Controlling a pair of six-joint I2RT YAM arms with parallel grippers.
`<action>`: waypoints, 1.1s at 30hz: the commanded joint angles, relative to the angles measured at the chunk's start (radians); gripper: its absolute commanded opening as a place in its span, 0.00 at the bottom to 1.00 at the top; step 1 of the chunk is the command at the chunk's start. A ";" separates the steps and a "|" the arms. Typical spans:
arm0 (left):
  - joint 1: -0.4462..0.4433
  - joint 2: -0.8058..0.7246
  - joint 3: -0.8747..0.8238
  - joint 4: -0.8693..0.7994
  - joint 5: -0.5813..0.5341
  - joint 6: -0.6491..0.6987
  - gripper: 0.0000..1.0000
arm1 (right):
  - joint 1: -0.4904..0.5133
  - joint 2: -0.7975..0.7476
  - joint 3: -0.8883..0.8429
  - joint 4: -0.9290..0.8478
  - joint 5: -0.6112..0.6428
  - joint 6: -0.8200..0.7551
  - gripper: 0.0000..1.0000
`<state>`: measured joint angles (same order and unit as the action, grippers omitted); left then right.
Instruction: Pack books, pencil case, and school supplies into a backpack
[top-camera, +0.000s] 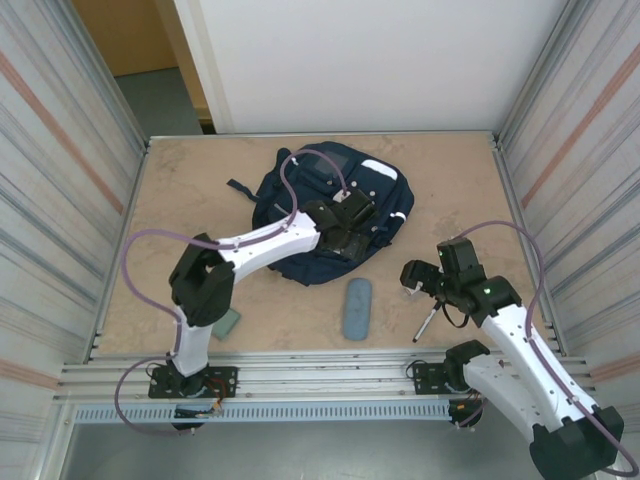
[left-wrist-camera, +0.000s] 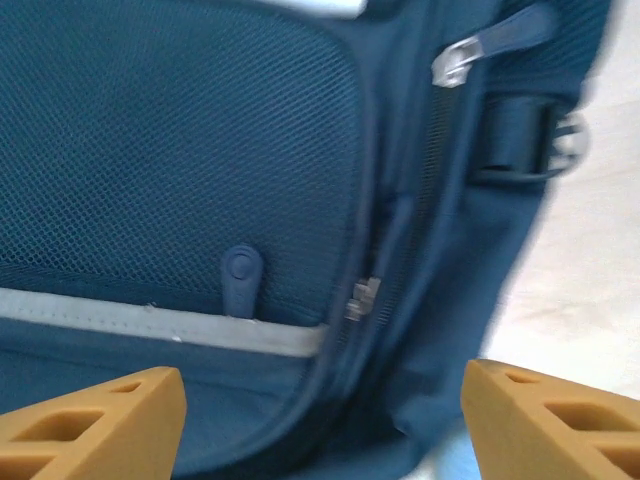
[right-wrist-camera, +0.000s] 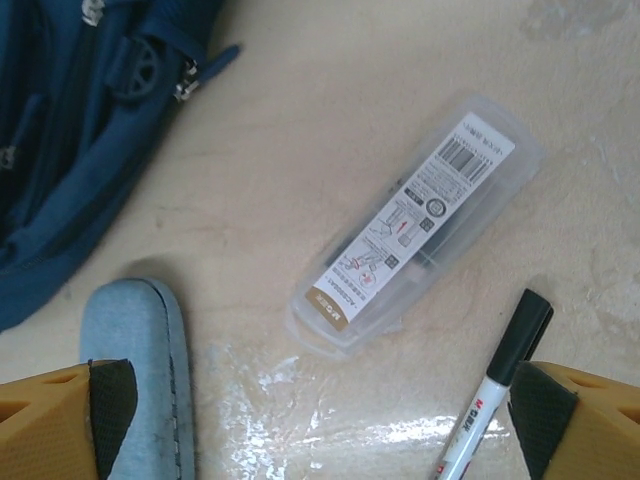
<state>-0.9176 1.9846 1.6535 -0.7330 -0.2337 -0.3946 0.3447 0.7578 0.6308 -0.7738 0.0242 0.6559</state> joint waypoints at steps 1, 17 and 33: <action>0.018 0.016 0.051 -0.060 -0.022 0.043 0.72 | -0.005 0.020 0.018 -0.012 -0.015 0.012 0.96; 0.050 0.081 -0.030 -0.064 0.151 0.006 0.75 | -0.006 0.292 0.095 0.152 -0.012 -0.031 0.99; 0.039 0.034 0.035 -0.111 0.062 0.098 0.00 | -0.009 0.615 0.305 0.274 -0.067 -0.262 0.84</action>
<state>-0.8722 2.0712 1.6680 -0.7826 -0.1627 -0.3386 0.3397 1.3418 0.8909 -0.5270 -0.0257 0.4919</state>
